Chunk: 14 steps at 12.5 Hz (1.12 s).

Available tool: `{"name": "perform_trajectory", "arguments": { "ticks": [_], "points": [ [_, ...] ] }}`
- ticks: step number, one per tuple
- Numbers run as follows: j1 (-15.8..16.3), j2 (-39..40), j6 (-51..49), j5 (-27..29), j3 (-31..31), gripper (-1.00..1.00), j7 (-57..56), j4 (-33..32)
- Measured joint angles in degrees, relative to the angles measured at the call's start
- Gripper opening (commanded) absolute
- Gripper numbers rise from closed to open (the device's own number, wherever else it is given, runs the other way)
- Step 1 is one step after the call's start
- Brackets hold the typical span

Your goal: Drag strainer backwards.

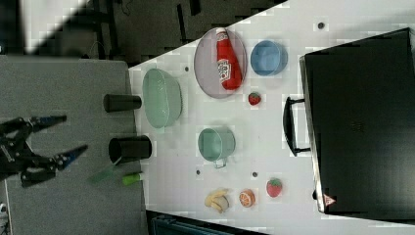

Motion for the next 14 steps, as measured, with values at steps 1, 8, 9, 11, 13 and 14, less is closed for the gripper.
{"name": "perform_trajectory", "arguments": {
  "ticks": [1, 8, 9, 11, 13, 14],
  "points": [
    [0.0, 2.6, 0.3, -0.1, 2.0, 1.0, 2.8, 0.7],
    [7.4, 34.1, 11.5, 1.2, 17.1, 1.0, 32.8, 0.8],
    [9.4, 37.7, 12.4, 1.2, 17.1, 1.0, 36.9, 1.1],
    [12.2, 43.7, 13.7, 1.2, 17.5, 1.0, 45.4, 2.0],
    [14.1, 49.3, 15.5, 1.1, 18.0, 1.0, 52.0, 5.5],
    [15.1, 51.7, 17.6, 0.9, 18.0, 1.0, 54.5, 7.5]
  ]
}}
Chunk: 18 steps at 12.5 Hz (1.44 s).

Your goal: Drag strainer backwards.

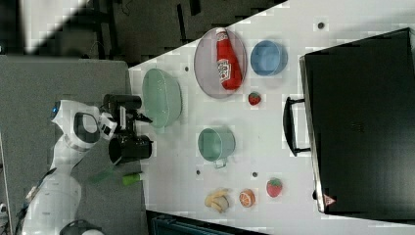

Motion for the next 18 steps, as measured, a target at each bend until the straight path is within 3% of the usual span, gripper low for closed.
{"name": "perform_trajectory", "arguments": {
  "ticks": [6, 11, 18],
  "points": [
    [5.8, 13.2, 3.6, 0.0, -6.7, 1.0, 4.4, 15.7],
    [5.8, 19.8, 4.4, 0.0, -8.7, 1.0, 5.7, 17.2],
    [7.1, 18.6, 4.5, 0.1, -8.5, 1.0, 6.0, 15.3]
  ]
}}
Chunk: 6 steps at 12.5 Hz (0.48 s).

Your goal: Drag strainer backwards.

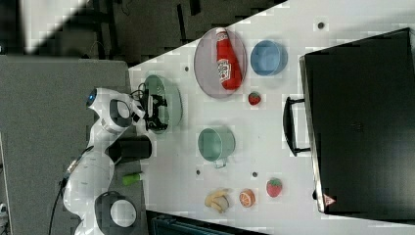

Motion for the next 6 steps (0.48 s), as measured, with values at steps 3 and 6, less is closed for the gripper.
{"name": "perform_trajectory", "arguments": {
  "ticks": [3, 6],
  "points": [
    [0.3, -2.4, 0.1, -0.1, 0.2, 1.0, 0.1, -3.2],
    [1.1, -4.7, 0.5, 0.9, -0.7, 1.0, 0.3, -7.2]
  ]
}}
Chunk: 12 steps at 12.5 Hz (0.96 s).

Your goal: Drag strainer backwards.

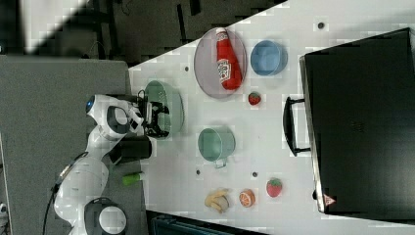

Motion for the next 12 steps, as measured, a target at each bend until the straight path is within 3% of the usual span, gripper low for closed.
{"name": "perform_trajectory", "arguments": {
  "ticks": [12],
  "points": [
    [2.4, -13.6, 11.6, 4.4, 0.0, 1.0, 0.1, -24.5]
  ]
}}
